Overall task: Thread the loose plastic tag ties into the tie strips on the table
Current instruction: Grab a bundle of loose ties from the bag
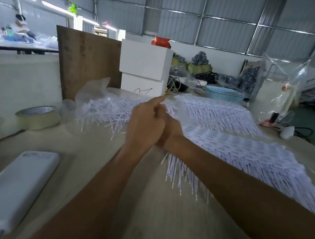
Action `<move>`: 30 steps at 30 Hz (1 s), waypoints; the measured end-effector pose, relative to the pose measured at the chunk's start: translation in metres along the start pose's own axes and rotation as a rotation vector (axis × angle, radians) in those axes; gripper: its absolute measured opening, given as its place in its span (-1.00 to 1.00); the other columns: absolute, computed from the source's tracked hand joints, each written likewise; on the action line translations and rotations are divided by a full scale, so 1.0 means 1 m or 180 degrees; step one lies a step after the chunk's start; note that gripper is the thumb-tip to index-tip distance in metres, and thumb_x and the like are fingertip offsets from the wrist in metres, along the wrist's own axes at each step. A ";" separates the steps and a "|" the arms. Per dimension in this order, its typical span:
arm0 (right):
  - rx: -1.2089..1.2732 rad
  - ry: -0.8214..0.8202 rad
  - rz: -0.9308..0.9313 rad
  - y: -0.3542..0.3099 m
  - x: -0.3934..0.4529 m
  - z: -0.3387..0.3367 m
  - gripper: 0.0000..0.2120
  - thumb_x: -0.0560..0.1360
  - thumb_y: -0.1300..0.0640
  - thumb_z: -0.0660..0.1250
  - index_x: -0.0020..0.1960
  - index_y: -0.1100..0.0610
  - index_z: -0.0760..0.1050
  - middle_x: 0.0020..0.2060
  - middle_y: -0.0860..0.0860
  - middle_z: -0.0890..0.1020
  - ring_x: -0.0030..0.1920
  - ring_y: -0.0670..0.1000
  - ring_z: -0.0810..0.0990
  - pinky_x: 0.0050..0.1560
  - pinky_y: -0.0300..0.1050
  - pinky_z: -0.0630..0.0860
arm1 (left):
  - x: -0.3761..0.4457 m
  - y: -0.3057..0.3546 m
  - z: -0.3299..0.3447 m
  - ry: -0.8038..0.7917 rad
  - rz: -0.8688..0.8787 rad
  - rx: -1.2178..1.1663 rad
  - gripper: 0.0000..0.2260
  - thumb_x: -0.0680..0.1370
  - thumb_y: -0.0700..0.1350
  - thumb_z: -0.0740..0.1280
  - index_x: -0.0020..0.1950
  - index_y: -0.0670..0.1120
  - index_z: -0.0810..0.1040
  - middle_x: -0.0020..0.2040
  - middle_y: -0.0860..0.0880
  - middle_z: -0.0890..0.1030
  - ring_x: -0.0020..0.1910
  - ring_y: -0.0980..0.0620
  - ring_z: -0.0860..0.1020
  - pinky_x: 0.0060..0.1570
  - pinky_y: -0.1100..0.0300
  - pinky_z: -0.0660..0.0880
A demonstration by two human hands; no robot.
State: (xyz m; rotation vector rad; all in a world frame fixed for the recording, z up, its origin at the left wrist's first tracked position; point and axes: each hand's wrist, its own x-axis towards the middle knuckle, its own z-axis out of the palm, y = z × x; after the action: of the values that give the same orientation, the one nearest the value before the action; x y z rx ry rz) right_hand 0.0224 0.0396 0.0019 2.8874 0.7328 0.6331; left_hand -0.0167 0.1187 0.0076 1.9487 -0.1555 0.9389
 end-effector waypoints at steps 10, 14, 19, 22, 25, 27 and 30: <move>-0.0116 0.0461 -0.0006 0.111 -0.181 -0.022 -0.88 0.56 0.13 0.26 0.00 0.12 0.56 -0.12 0.04 0.61 -0.09 0.10 0.55 -0.25 0.00 0.53 | -0.030 0.000 0.023 -0.0637 0.0950 0.0922 -0.71 0.65 -0.05 0.20 0.36 0.08 0.50 -0.40 -0.02 0.55 -0.39 -0.06 0.55 -0.25 -0.01 0.58; -0.0100 0.0524 0.1044 0.200 -0.204 -0.023 -0.81 0.62 0.14 0.19 0.02 0.13 0.58 -0.10 0.10 0.62 -0.07 0.15 0.56 -0.13 0.04 0.53 | -0.048 0.001 0.050 -0.1371 0.1120 0.1440 -0.72 0.65 0.00 0.19 0.35 0.08 0.50 0.06 -0.02 0.67 0.03 -0.09 0.61 0.01 -0.03 0.58; 0.0564 0.0175 0.2481 0.283 -0.241 -0.002 -0.74 0.62 0.00 0.27 0.23 0.11 0.52 0.04 0.13 0.63 -0.08 0.16 0.57 -0.07 -0.04 0.47 | -0.055 -0.011 0.064 -0.1526 0.0686 0.1710 -0.81 0.61 0.05 0.25 0.21 0.06 0.42 -0.14 0.02 0.65 -0.10 -0.08 0.62 -0.11 0.06 0.54; 0.0958 -0.0175 0.2694 0.296 -0.256 0.007 -0.69 0.59 -0.16 0.30 0.16 0.06 0.49 -0.02 0.07 0.63 -0.15 0.07 0.51 -0.11 -0.09 0.40 | -0.057 -0.013 0.066 -0.1577 0.0571 0.1536 -0.82 0.61 -0.02 0.28 0.21 0.07 0.42 -0.32 0.05 0.59 -0.31 0.00 0.58 -0.26 0.14 0.43; 0.1168 0.0089 0.2686 0.299 -0.257 0.006 -0.73 0.55 -0.14 0.37 0.07 0.05 0.52 -0.10 0.03 0.59 -0.13 0.05 0.51 -0.08 -0.10 0.41 | -0.059 -0.016 0.067 -0.1392 0.0656 0.1389 -0.84 0.61 -0.06 0.28 0.20 0.04 0.49 -0.25 -0.01 0.62 -0.26 -0.08 0.60 -0.20 0.08 0.51; 0.1237 0.0165 0.2678 0.297 -0.254 0.004 -0.73 0.56 -0.10 0.38 0.09 0.09 0.56 -0.08 0.05 0.60 -0.10 0.06 0.52 -0.05 -0.10 0.43 | -0.059 -0.020 0.067 -0.1243 0.0710 0.1346 -0.85 0.62 -0.08 0.27 0.17 0.03 0.53 -0.24 -0.07 0.63 -0.24 -0.12 0.60 -0.18 0.04 0.55; 0.1328 0.0267 0.2647 0.292 -0.253 0.006 -0.74 0.59 0.01 0.34 0.17 0.15 0.61 0.04 0.12 0.66 -0.02 0.13 0.59 0.00 -0.11 0.45 | -0.056 -0.024 0.069 -0.1166 0.0562 0.1278 -0.87 0.62 -0.12 0.28 0.13 0.03 0.53 -0.21 -0.08 0.65 -0.23 -0.12 0.61 -0.16 0.00 0.58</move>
State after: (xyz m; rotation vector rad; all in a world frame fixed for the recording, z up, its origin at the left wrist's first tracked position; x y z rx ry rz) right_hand -0.0499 -0.3374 -0.0413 3.5247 -0.4532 0.7275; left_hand -0.0071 0.0628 -0.0651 2.5050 -0.3784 0.7553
